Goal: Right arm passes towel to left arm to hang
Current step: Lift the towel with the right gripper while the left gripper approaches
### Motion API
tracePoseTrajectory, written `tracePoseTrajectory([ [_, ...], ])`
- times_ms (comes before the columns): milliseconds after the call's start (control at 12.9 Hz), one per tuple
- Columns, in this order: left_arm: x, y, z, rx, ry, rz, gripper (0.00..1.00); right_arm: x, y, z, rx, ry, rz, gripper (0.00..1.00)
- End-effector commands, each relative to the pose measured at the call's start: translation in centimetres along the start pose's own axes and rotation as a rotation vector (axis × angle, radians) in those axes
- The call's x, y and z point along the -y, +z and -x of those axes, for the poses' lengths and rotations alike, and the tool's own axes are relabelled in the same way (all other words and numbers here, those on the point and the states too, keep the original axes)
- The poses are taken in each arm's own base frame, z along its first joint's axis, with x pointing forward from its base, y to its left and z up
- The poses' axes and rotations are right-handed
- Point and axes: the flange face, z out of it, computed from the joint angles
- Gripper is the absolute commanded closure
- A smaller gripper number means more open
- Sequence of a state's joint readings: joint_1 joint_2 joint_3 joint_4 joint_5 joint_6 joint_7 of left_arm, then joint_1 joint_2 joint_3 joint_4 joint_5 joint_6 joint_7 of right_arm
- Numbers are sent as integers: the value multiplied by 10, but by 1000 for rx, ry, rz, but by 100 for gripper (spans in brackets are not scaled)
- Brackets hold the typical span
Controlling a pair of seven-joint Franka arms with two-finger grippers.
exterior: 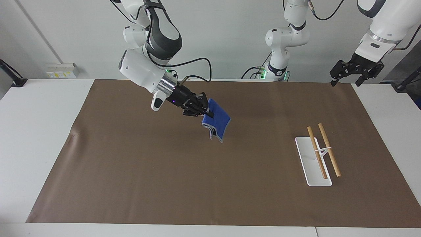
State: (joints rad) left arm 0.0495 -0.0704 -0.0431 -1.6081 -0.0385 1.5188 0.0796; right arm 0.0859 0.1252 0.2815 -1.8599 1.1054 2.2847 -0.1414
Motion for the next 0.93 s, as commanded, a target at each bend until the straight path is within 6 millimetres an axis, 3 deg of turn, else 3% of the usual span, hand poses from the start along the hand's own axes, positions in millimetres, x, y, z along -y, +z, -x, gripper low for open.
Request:
tracePoseTrajectory([
  [0, -13, 21, 20, -18, -3, 100, 0, 24, 14, 14, 18, 45, -126, 100],
  [309, -48, 47, 29, -68, -34, 239, 0, 41, 26, 29, 33, 157, -288, 100],
  [386, -52, 49, 30, -59, -113, 267, 0, 45, 31, 34, 41, 152, -304, 100],
  [850, -128, 52, 36, 34, -709, 375, 0, 49, 54, 53, 57, 181, -391, 100],
])
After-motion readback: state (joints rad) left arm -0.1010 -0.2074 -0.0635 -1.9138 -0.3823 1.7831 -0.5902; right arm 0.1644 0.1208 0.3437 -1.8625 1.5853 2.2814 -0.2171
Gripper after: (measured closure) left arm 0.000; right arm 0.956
